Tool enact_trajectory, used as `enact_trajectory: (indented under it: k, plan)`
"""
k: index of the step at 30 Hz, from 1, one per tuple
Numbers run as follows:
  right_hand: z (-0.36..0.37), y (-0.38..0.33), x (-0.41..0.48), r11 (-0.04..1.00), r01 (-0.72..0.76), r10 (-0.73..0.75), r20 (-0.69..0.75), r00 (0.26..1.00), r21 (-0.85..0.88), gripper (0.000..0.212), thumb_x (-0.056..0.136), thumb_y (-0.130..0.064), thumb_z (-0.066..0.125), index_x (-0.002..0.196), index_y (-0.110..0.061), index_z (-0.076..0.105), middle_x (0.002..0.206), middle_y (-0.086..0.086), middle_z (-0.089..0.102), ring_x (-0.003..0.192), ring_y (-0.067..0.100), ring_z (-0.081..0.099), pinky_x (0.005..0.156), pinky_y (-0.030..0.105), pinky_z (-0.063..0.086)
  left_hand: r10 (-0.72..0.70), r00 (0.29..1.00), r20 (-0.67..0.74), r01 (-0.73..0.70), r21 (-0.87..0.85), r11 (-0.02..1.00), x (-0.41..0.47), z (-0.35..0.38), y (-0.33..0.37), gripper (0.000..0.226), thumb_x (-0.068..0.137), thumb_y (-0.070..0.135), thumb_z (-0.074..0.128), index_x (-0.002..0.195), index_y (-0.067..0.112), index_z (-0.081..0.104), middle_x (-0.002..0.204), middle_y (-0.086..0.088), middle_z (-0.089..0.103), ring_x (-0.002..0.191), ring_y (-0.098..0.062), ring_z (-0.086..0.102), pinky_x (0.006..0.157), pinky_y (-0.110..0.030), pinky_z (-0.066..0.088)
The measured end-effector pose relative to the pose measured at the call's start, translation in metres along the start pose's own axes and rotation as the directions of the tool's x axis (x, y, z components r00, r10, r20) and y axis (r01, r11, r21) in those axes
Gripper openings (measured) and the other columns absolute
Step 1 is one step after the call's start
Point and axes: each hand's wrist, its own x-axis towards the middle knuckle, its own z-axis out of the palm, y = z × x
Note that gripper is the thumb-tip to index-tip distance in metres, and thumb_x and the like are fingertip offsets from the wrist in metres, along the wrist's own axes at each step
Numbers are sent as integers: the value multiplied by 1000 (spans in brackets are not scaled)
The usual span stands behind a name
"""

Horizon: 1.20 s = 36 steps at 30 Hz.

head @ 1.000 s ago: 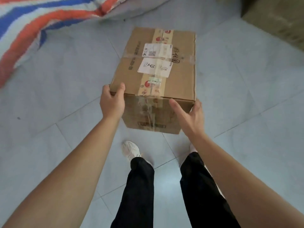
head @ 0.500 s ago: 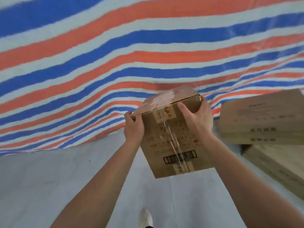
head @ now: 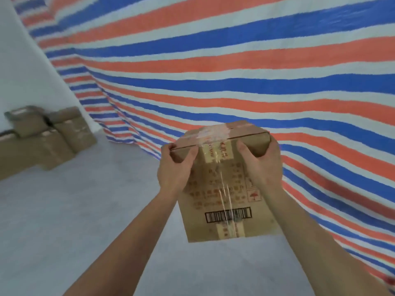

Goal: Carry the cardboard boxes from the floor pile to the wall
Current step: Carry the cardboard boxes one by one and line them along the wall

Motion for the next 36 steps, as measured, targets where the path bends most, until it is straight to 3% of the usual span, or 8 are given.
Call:
enact_trajectory:
  k: [4, 10, 15, 19, 25, 30, 32, 36]
  plan:
    - [90, -48, -44, 997, 73, -77, 144, 987, 33, 76, 82, -60, 72, 143, -30, 38, 140, -6, 52, 128, 18, 51, 104, 47, 48, -35, 991, -130, 33, -11, 999, 14, -113, -27, 67, 75, 68, 70, 127, 41, 40, 125, 15, 56, 115, -14, 57, 97, -44, 52]
    - [279, -139, -131, 982, 151, -180, 316, 931, 115, 79, 78, -63, 72, 143, -33, 38, 138, -10, 51, 126, 14, 50, 101, 43, 50, -61, 928, -369, 71, 15, 997, 62, -313, -93, 61, 72, 67, 73, 120, 43, 43, 116, 15, 59, 109, -14, 59, 91, -42, 55]
    - [392, -181, -182, 973, 143, -207, 410, 888, 180, 89, 71, -72, 71, 144, -36, 35, 139, -11, 50, 128, 13, 50, 102, 45, 52, -47, 871, -490, 99, 80, 992, 100, -423, -130, 61, 68, 71, 73, 116, 46, 46, 110, 15, 61, 105, -14, 60, 90, -43, 55]
    - [470, -203, -191, 969, 132, -213, 435, 875, 208, 99, 61, -83, 62, 144, -38, 33, 139, -13, 49, 128, 11, 49, 102, 43, 52, -34, 839, -544, 115, 117, 986, 147, -475, -154, 67, 65, 75, 72, 119, 44, 47, 113, 14, 63, 106, -14, 61, 90, -45, 55]
    - [604, -215, -169, 954, 139, -254, 466, 848, 266, 82, 77, -62, 75, 143, -36, 36, 138, -13, 49, 127, 8, 48, 94, 26, 46, -51, 805, -591, 160, 133, 978, 249, -521, -207, 68, 66, 74, 73, 121, 42, 47, 110, 14, 61, 106, -16, 59, 91, -45, 54]
    - [729, -236, -123, 937, 151, -299, 499, 814, 315, 80, 78, -59, 76, 143, -34, 37, 136, -13, 49, 123, 4, 48, 78, 8, 36, -63, 776, -628, 175, 118, 977, 366, -551, -244, 64, 66, 74, 73, 116, 43, 47, 101, 19, 58, 104, -16, 60, 90, -45, 55]
    - [781, -252, -104, 937, 167, -311, 518, 797, 306, 82, 78, -60, 76, 144, -33, 36, 138, -13, 49, 125, 6, 48, 84, 13, 40, -73, 755, -651, 190, 111, 975, 413, -568, -255, 65, 66, 74, 73, 117, 43, 47, 104, 16, 59, 104, -16, 60, 89, -45, 55]
    - [877, -291, -91, 939, 201, -330, 568, 754, 278, 87, 76, -68, 72, 146, -35, 32, 142, -13, 46, 130, 11, 47, 101, 35, 50, -73, 704, -707, 210, 109, 972, 484, -616, -279, 65, 68, 72, 73, 119, 41, 48, 105, 17, 58, 103, -13, 58, 89, -41, 53]
